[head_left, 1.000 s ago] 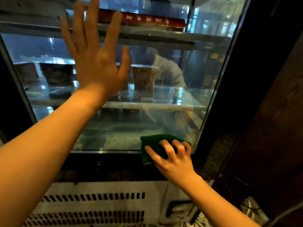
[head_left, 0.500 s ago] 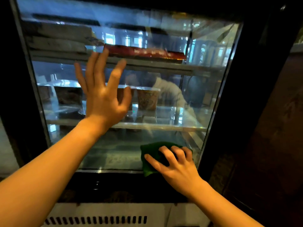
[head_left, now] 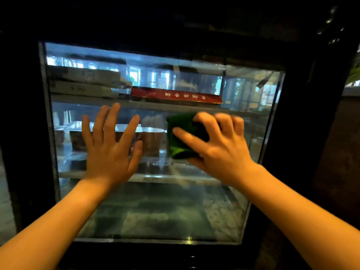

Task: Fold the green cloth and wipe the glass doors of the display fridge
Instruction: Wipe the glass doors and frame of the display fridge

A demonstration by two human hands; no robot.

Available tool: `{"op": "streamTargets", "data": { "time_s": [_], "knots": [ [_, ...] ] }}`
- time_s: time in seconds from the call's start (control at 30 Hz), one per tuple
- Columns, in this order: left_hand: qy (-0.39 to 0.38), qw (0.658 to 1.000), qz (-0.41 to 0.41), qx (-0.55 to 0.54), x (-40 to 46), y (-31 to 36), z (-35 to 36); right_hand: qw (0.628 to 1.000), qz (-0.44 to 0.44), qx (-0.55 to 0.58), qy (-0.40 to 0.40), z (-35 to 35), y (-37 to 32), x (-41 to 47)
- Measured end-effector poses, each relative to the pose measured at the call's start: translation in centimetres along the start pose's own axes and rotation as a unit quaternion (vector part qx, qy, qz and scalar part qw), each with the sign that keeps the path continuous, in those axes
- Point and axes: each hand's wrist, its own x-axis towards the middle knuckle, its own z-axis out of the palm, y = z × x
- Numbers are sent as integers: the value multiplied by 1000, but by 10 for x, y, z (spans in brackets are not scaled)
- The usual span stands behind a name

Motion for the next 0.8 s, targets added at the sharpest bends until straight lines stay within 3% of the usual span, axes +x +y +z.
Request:
{"op": "streamTargets", "data": {
  "time_s": [0.33,0.63,0.8],
  "knots": [
    [-6,1000,5,8,0,-2,0,994,99,-44,7,-12,44,80],
    [2,998,-11,-63,-1,-6,-6,978,202,-46,-2,-10,6,84],
    [13,1000,-10,3,-11,-26,-9,981,189,-18,-27,-1,-13,75]
  ]
}}
